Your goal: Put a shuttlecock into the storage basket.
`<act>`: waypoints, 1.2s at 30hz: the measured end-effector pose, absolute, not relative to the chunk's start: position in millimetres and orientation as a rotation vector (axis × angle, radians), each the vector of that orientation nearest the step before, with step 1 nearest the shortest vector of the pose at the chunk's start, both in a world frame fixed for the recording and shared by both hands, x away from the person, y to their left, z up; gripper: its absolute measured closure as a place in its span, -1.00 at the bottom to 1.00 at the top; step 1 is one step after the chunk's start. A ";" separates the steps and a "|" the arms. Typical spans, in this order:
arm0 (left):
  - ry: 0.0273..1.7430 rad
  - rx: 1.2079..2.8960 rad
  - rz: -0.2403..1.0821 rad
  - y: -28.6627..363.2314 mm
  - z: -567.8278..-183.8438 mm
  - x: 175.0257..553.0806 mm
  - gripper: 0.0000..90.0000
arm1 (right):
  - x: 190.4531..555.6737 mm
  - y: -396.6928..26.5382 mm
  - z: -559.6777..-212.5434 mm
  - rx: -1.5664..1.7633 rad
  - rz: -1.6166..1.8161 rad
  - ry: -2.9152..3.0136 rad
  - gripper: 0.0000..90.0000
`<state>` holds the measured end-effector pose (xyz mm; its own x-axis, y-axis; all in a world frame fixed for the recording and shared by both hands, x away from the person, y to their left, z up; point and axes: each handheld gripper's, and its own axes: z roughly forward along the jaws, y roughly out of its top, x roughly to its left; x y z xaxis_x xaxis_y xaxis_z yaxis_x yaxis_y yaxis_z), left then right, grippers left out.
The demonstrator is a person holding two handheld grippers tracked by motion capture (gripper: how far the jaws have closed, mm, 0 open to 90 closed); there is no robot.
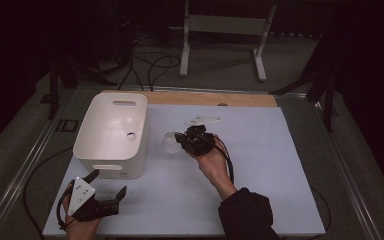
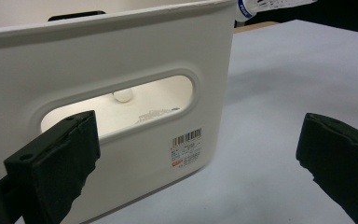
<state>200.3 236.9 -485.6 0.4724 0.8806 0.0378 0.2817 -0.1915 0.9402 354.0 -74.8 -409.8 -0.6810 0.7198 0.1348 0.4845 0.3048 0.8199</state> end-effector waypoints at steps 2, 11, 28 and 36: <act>1.000 1.722 0.751 236.8 -485.7 200.4 -0.99 | 354.0 -74.5 -408.3 1.101 1.319 2.313 0.97; 1.001 1.723 0.750 236.9 -485.6 200.3 -0.99 | 355.3 -74.6 -404.1 1.104 1.323 2.307 0.97; 1.001 1.725 0.751 237.1 -485.4 200.2 -0.99 | 358.0 -75.6 -397.4 1.119 1.339 2.296 0.97; 0.999 1.725 0.751 236.9 -485.5 200.1 -0.99 | 358.8 -76.8 -396.5 1.121 1.339 2.293 0.97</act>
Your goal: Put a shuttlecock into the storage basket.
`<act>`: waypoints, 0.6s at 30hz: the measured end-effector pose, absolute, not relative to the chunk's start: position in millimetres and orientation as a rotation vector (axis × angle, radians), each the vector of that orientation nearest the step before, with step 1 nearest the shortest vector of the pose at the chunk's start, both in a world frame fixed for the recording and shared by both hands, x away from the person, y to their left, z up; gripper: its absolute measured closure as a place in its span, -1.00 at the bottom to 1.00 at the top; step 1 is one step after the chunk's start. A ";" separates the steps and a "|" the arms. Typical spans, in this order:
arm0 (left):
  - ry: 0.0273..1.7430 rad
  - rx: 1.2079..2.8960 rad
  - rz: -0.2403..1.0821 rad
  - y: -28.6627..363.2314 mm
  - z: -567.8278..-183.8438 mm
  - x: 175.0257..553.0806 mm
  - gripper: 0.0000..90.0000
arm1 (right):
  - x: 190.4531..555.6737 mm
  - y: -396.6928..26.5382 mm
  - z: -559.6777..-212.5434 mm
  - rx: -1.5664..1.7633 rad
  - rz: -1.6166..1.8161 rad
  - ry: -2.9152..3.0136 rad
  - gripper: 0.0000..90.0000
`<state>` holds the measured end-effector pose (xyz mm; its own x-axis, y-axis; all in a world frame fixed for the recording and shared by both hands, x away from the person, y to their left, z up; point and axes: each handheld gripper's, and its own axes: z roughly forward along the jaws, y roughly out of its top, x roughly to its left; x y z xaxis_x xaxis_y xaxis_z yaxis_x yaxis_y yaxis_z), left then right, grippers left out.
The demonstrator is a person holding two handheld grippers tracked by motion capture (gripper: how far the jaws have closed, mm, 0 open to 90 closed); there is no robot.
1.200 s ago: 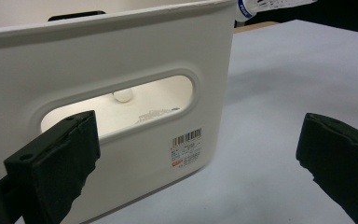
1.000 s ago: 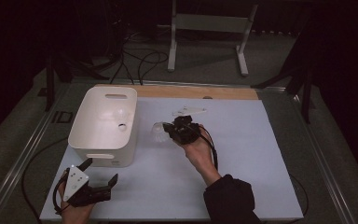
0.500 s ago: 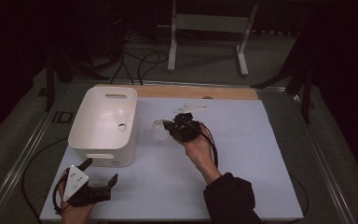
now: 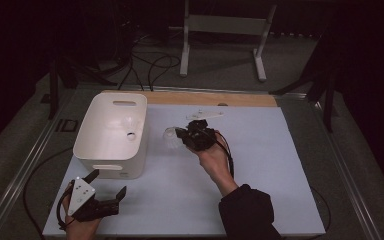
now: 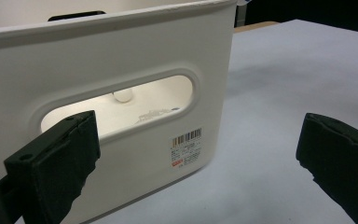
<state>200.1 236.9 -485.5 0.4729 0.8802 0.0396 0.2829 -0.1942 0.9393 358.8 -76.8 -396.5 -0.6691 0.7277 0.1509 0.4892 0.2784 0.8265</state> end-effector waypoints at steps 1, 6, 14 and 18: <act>0.999 1.726 0.752 236.9 -485.5 200.1 -0.99 | 358.9 -77.0 -395.9 1.119 1.339 2.291 0.97; 0.998 1.727 0.751 237.0 -485.5 200.2 -0.99 | 359.3 -77.1 -392.9 1.117 1.345 2.285 0.97; 0.999 1.728 0.752 237.0 -485.5 200.2 -0.99 | 359.3 -75.3 -387.4 1.111 1.356 2.279 0.97; 0.999 1.728 0.751 237.0 -485.5 200.2 -0.99 | 359.6 -74.6 -385.2 1.106 1.359 2.276 0.97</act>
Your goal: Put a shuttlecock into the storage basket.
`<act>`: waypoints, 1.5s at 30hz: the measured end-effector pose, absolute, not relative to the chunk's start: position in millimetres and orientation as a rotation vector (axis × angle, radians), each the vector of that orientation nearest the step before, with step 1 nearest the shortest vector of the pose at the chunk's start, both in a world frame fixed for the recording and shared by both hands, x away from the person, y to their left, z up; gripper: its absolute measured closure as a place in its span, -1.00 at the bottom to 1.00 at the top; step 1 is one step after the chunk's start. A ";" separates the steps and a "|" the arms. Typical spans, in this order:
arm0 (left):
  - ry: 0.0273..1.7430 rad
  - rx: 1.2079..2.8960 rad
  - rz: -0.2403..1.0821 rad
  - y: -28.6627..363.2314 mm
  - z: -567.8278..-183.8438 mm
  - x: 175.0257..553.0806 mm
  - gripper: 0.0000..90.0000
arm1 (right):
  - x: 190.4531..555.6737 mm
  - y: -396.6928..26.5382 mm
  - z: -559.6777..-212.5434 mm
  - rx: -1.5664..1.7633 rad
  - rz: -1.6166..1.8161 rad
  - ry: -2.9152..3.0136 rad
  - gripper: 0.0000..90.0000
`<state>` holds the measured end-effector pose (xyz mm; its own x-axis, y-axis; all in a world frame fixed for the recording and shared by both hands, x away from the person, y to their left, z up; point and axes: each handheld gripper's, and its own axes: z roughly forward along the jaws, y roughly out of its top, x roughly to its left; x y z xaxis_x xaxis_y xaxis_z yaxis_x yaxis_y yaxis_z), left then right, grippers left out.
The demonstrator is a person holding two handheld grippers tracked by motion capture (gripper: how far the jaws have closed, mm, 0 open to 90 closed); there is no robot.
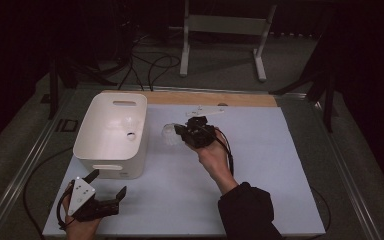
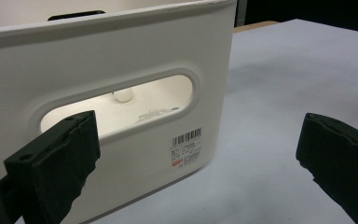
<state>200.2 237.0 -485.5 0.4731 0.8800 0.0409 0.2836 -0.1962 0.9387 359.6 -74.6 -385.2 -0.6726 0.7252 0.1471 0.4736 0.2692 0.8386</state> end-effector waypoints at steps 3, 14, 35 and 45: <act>0.999 1.729 0.751 236.9 -485.6 200.3 -0.99 | 360.0 -74.1 -384.1 1.103 1.369 2.274 0.97; 1.000 1.728 0.750 236.9 -485.6 200.3 -0.99 | 363.3 -72.5 -377.7 1.098 1.375 2.275 0.97; 1.000 1.727 0.751 237.0 -485.6 200.3 -0.99 | 369.1 -69.4 -367.5 1.099 1.408 2.259 0.97; 1.000 1.725 0.751 237.2 -485.5 200.3 -0.99 | 372.2 -66.5 -361.5 1.099 1.414 2.252 0.98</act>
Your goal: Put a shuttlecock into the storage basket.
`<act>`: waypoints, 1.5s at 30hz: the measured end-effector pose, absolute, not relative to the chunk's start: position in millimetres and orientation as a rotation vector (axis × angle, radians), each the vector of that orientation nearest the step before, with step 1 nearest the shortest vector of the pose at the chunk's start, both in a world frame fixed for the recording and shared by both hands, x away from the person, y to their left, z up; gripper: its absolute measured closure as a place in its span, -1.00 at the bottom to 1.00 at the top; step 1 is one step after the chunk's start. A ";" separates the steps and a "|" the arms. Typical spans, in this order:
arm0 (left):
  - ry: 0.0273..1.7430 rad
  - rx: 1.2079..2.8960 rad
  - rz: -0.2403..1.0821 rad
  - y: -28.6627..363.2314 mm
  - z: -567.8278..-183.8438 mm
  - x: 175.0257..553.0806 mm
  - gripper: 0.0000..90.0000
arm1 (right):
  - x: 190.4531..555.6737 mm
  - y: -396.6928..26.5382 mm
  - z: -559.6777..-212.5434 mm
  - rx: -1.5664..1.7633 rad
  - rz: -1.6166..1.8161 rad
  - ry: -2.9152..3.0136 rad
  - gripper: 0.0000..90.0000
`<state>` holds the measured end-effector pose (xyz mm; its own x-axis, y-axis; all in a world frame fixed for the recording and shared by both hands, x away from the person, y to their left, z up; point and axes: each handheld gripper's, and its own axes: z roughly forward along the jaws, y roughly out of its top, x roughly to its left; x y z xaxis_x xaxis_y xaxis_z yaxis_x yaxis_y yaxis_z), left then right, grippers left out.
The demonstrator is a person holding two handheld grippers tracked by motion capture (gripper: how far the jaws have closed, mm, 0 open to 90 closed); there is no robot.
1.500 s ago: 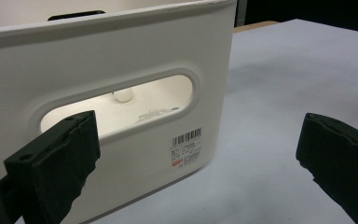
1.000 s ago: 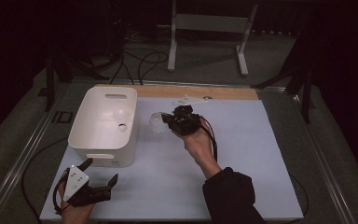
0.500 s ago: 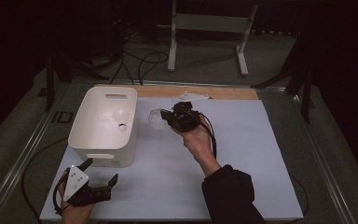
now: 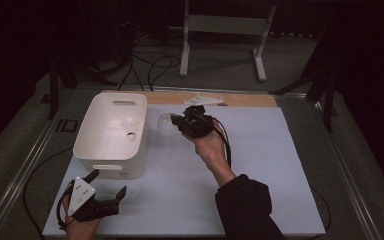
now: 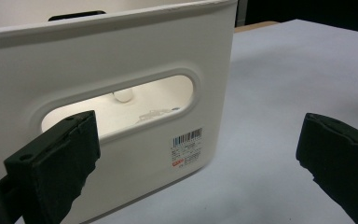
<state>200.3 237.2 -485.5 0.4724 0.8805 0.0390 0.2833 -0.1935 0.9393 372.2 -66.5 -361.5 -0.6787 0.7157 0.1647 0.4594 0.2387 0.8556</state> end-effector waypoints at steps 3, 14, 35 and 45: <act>1.000 1.725 0.751 237.2 -485.5 200.3 -0.99 | 373.0 -65.9 -360.8 1.099 1.416 2.251 0.97; 1.000 1.726 0.752 237.3 -485.4 200.2 -0.99 | 376.1 -63.6 -355.9 1.095 1.426 2.244 0.98; 1.000 1.724 0.754 237.7 -485.4 200.2 -0.99 | 383.9 -57.1 -349.9 1.089 1.443 2.228 0.97; 1.000 1.724 0.753 237.7 -485.4 200.3 -0.99 | 387.1 -53.4 -348.0 1.076 1.457 2.220 0.98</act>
<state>200.3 237.7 -485.4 0.4715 0.8809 0.0399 0.2822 -0.1936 0.9396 387.1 -53.4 -348.0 -0.6852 0.7098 0.1634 0.4321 0.2156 0.8757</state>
